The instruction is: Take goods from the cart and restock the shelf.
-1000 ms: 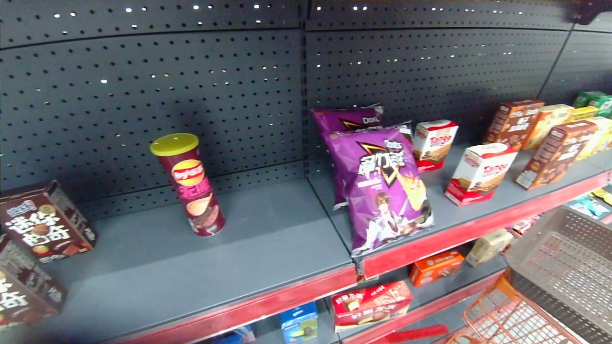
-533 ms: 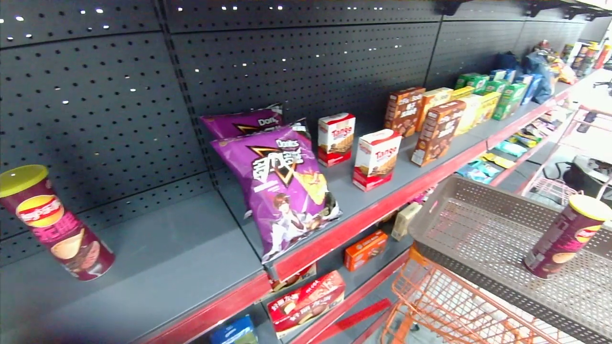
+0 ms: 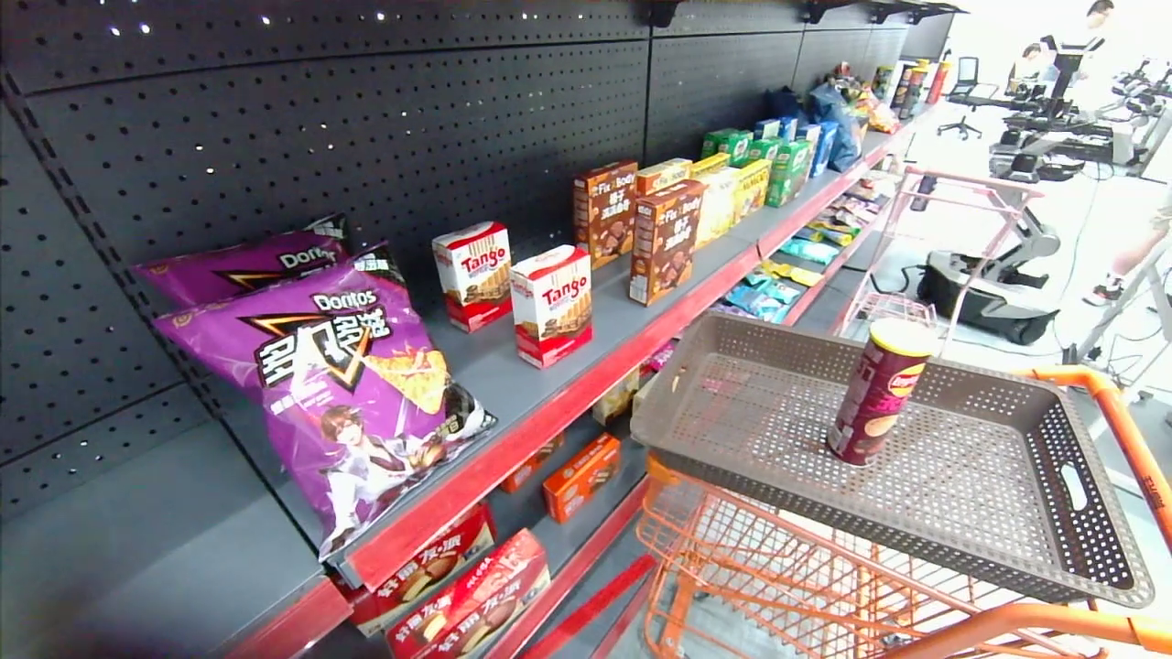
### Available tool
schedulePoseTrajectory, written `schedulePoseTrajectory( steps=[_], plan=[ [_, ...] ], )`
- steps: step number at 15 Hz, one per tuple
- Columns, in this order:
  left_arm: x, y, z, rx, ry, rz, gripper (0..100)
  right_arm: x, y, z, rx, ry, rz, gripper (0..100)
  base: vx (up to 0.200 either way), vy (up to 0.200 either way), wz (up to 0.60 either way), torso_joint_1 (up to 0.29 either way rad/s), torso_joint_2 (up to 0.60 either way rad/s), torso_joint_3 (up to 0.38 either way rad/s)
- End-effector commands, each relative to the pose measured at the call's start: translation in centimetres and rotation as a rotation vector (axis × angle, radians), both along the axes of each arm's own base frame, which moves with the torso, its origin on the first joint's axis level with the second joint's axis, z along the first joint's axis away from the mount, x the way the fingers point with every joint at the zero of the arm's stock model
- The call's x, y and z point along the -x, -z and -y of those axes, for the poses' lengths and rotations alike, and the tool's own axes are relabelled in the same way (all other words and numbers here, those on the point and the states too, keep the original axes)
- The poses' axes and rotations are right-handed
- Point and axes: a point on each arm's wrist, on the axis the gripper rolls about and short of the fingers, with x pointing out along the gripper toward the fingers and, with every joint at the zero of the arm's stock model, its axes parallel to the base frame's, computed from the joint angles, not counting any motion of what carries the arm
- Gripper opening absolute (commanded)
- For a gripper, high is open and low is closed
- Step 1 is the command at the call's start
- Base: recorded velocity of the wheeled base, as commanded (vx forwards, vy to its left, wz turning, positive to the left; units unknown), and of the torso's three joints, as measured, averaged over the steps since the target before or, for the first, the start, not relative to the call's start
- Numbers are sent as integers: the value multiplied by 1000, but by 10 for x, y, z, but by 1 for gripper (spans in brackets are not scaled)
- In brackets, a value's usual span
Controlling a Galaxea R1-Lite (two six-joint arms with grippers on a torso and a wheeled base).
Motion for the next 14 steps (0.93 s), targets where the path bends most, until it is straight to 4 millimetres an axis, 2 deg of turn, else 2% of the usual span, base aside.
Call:
schedulePoseTrajectory(
  steps=[1, 9, 10, 11, 12, 13, 14],
  plan=[
    [0, 0, 0, 1, 0, 0, 100, 0, 0, 0, -1, 0, -2, 100, 0, 0, 0, 0, 0, 0],
    [0, 0, 0, 1, 0, 0, 100, 0, 0, 0, 2, -4, 0, 100, 0, 0, 0, 0, 0, 0],
    [0, 0, 0, -1, 1, 0, 100, 6, -39, 0, -17, 32, 60, 100, 0, 0, 0, 0, 0, 0],
    [0, 0, 0, 1, 1, 0, 100, -10, -59, 0, -56, 80, -78, 100, 0, 0, 0, 0, 0, 0],
    [0, 0, 0, 1, 0, 0, 100, -17, -63, 1, -70, 109, -122, 100, 0, 0, 0, 0, 0, 0],
    [0, 0, 0, -1, 1, 1, 100, -39, -85, 4, -99, 202, -124, 100, 0, 0, 0, 0, 0, 0],
    [0, 0, 0, 1, 0, 0, 100, -56, -90, 7, -119, 254, -177, 100, 0, 0, 0, 0, 0, 0]
  ],
)
